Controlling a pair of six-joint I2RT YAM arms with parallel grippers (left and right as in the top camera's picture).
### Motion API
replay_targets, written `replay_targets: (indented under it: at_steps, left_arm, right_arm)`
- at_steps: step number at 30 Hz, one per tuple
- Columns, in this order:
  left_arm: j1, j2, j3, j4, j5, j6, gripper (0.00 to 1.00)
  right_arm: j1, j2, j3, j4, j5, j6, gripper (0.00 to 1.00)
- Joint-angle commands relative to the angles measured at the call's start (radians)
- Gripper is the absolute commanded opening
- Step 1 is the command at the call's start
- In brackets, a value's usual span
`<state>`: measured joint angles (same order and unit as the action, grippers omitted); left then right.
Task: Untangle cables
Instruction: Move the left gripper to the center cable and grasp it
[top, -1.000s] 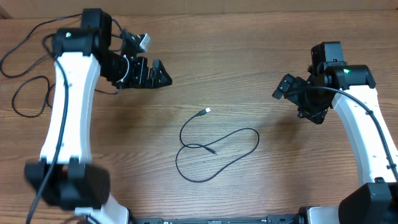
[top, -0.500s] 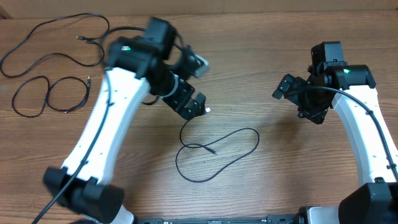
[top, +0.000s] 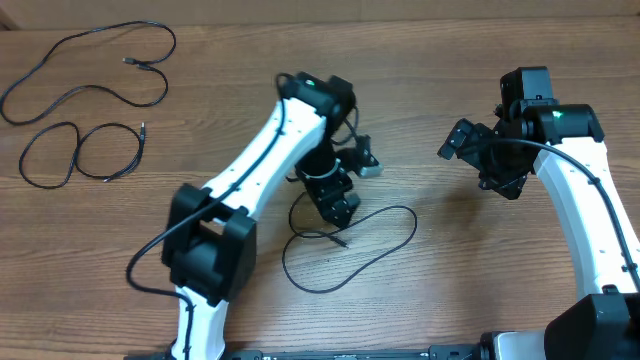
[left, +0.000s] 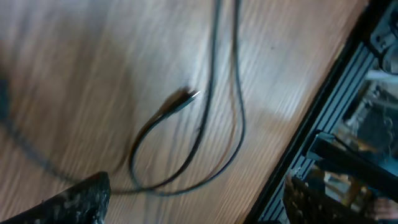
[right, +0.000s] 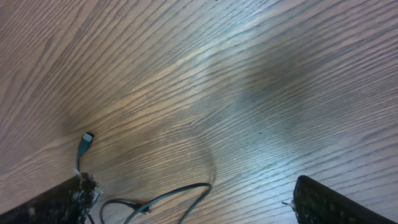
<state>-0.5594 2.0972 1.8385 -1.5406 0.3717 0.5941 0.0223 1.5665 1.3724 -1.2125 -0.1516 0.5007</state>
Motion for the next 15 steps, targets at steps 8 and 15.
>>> replay_targets:
  at_steps: [8,15]
  left_arm:
    - [-0.074,0.107,-0.019,0.031,0.048,0.054,0.6]
    - [-0.069,0.107,-0.032,0.051,0.048,0.053,0.49]
  right_arm:
    - [0.002,-0.005,0.002,0.005,0.009,-0.001,1.0]
    - [0.002,-0.005,0.002,0.005,0.009,-0.001,1.0]
